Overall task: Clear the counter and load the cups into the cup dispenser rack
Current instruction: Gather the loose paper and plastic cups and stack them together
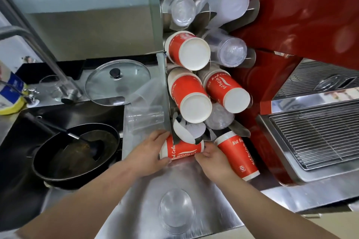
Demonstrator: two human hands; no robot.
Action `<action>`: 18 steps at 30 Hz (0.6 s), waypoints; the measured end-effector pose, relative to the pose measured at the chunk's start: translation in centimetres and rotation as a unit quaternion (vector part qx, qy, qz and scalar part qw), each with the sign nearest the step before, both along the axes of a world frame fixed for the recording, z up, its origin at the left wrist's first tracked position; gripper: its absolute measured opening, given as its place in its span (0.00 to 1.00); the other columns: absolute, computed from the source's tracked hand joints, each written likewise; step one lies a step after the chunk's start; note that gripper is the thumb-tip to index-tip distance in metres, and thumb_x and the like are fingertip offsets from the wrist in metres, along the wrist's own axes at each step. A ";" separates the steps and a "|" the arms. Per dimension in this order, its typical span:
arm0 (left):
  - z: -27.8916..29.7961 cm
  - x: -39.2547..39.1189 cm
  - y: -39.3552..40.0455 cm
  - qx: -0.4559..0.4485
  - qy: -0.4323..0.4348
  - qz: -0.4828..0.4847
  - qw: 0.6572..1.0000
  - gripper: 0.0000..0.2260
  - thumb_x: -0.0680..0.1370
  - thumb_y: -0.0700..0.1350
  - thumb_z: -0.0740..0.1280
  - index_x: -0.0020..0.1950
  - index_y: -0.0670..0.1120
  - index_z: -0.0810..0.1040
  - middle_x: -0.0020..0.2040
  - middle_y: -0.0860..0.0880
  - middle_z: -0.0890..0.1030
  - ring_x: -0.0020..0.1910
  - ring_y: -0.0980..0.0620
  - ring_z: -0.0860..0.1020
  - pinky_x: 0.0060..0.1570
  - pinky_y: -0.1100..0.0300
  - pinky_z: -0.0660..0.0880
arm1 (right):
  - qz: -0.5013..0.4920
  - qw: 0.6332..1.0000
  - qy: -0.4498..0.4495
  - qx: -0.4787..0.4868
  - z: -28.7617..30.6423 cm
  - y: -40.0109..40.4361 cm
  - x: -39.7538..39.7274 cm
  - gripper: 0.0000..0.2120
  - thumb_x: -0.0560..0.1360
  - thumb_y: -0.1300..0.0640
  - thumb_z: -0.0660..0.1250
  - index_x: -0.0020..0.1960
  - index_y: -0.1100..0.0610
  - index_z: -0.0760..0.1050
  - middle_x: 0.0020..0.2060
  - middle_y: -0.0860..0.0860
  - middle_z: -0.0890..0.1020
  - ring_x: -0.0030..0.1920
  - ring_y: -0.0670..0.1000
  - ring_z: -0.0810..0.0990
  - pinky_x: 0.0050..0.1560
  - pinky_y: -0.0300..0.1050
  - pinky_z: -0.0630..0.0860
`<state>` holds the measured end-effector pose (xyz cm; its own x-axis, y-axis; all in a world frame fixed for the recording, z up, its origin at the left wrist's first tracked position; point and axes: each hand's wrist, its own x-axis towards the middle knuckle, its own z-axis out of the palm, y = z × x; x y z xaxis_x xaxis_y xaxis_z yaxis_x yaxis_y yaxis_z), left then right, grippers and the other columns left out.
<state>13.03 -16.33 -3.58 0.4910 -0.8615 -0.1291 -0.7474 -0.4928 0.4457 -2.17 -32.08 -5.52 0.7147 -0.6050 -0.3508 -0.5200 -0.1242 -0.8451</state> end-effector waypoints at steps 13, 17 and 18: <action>-0.2 -2.1 2.2 0.007 -0.019 -0.067 0.998 0.40 0.66 0.64 0.61 0.75 0.48 0.63 0.69 0.47 0.67 0.66 0.48 0.69 0.68 0.57 0.67 | -0.065 0.998 -0.007 -0.021 -0.5 1.9 -3.8 0.05 0.74 0.60 0.68 0.44 0.49 0.76 0.36 0.47 0.83 0.37 0.48 0.81 0.43 0.42 0.75; 0.1 -2.9 3.0 -0.007 0.001 -0.066 0.998 0.41 0.67 0.66 0.60 0.76 0.48 0.62 0.69 0.48 0.66 0.67 0.51 0.69 0.68 0.63 0.64 | -0.047 0.997 -0.028 -0.049 1.0 2.3 -4.3 0.07 0.73 0.61 0.69 0.44 0.49 0.77 0.35 0.47 0.82 0.37 0.45 0.80 0.40 0.38 0.74; 0.2 -3.1 3.2 -0.011 0.004 -0.061 0.998 0.41 0.67 0.67 0.60 0.76 0.48 0.62 0.69 0.49 0.66 0.67 0.51 0.69 0.68 0.64 0.63 | -0.039 0.997 -0.030 -0.056 1.5 2.5 -4.4 0.08 0.73 0.61 0.69 0.43 0.48 0.77 0.35 0.46 0.82 0.37 0.43 0.80 0.41 0.38 0.75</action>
<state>9.92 -13.09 -3.34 0.3814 -0.9173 -0.1139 -0.7975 -0.3889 0.4613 -6.56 -29.62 -4.06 0.6824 -0.6920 -0.2353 -0.4800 -0.1816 -0.8583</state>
